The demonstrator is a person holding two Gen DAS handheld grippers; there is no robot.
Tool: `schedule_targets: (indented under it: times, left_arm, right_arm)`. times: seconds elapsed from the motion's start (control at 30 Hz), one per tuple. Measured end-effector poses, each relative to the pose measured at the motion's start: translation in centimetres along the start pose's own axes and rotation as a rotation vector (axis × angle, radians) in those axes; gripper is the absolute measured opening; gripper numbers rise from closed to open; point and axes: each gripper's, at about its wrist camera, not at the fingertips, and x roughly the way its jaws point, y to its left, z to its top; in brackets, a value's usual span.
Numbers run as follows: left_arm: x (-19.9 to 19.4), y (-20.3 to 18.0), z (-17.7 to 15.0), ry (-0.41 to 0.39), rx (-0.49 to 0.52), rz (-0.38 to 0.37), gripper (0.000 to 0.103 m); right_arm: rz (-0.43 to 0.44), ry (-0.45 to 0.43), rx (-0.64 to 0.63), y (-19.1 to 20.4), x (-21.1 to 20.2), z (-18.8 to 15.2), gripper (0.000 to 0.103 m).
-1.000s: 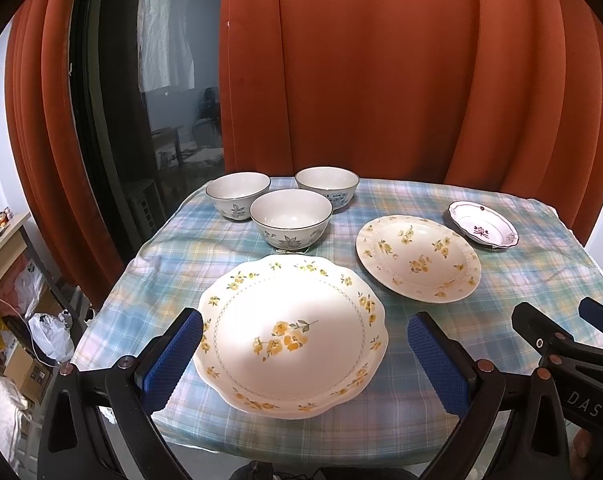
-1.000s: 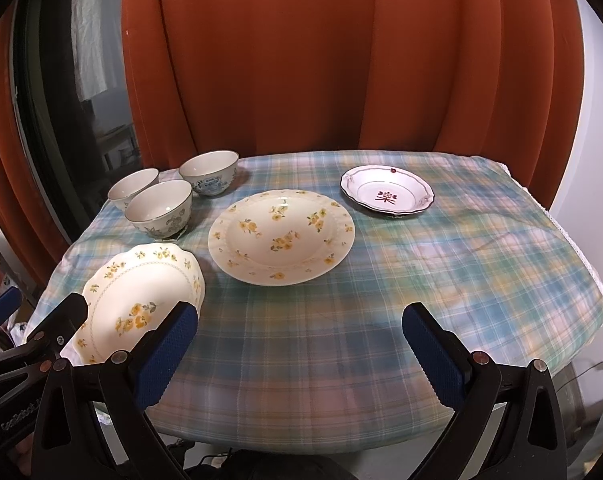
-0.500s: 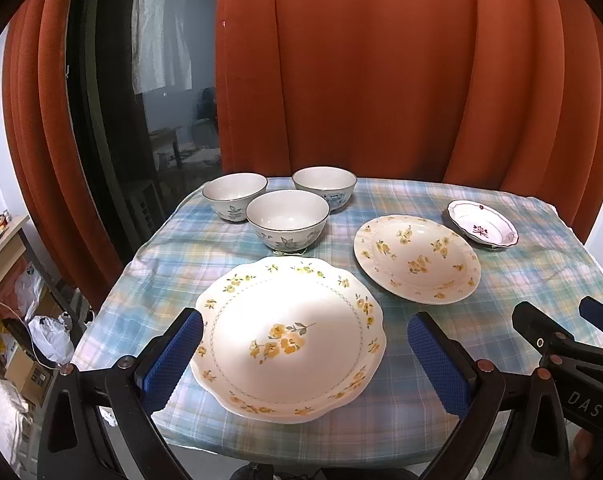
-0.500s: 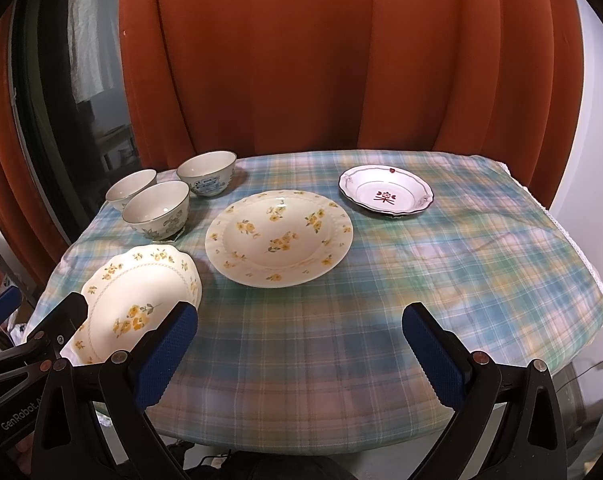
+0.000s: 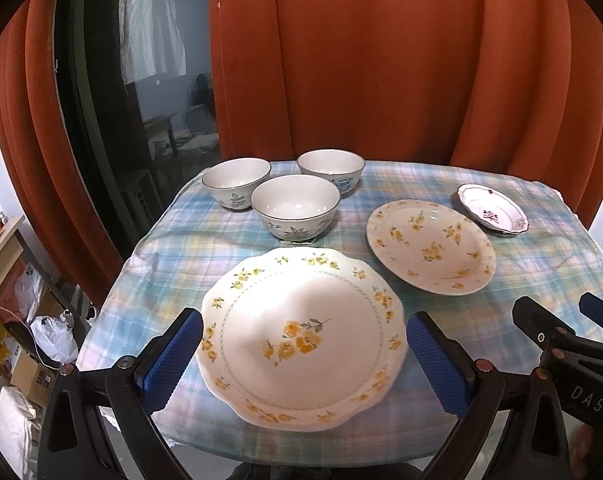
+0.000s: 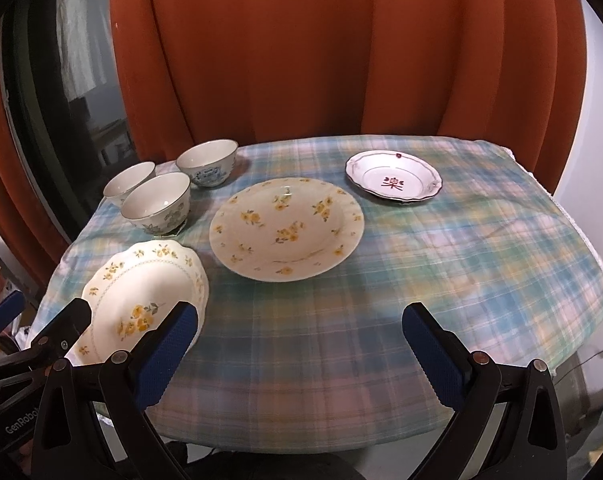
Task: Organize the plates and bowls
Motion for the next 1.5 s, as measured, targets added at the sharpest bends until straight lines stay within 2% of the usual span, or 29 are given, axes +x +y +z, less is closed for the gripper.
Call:
schedule_targets:
  times: [0.17,0.3,0.43,0.6,0.7,0.9,1.07,1.2,1.27,1.33,1.5]
  left_arm:
    - [2.4,2.1,1.1,0.053,-0.011,-0.013,0.100]
    - [4.3,3.9,2.2,0.098,-0.027,-0.017,0.094]
    - [6.5,5.3,2.6,0.131,-0.015,-0.010,0.093]
    - [9.5,6.4,2.7,0.202,0.012,-0.025,0.091]
    - [11.4,6.9,2.5,0.268,0.054,-0.022,0.087]
    - [14.4,7.7,1.4,0.384,0.103,-0.023,0.084]
    - [16.1,8.3,0.6,0.454,0.121,-0.038,0.081]
    - [16.5,8.6,0.3,0.464,0.111,-0.073,0.076]
    - [16.5,8.5,0.4,0.462,0.122,-0.082,0.073]
    - [16.5,8.4,0.5,0.462,0.137,-0.095,0.067]
    - [16.8,8.5,0.9,0.483,0.140,-0.094,0.067]
  right_arm:
    - [-0.006,0.036,-0.005,1.9,2.0,0.8,0.103]
    - [0.011,0.068,-0.014,3.8,3.4,1.5,0.103]
    - [0.002,0.105,-0.050,6.6,5.3,2.1,0.103]
    - [-0.002,0.167,-0.022,8.4,8.2,2.3,0.103]
    - [-0.010,0.201,-0.007,9.2,9.9,2.1,0.094]
    - [-0.023,0.297,0.021,10.5,13.1,1.0,0.089]
    - [-0.013,0.372,0.050,11.3,15.3,-0.3,0.080]
    - [-0.009,0.416,0.060,12.0,16.4,-1.0,0.075]
    - [-0.002,0.407,0.077,12.1,16.6,-1.1,0.074]
    - [-0.012,0.406,0.083,12.3,16.6,-1.2,0.074]
    - [-0.027,0.429,0.106,12.4,16.7,-1.1,0.074]
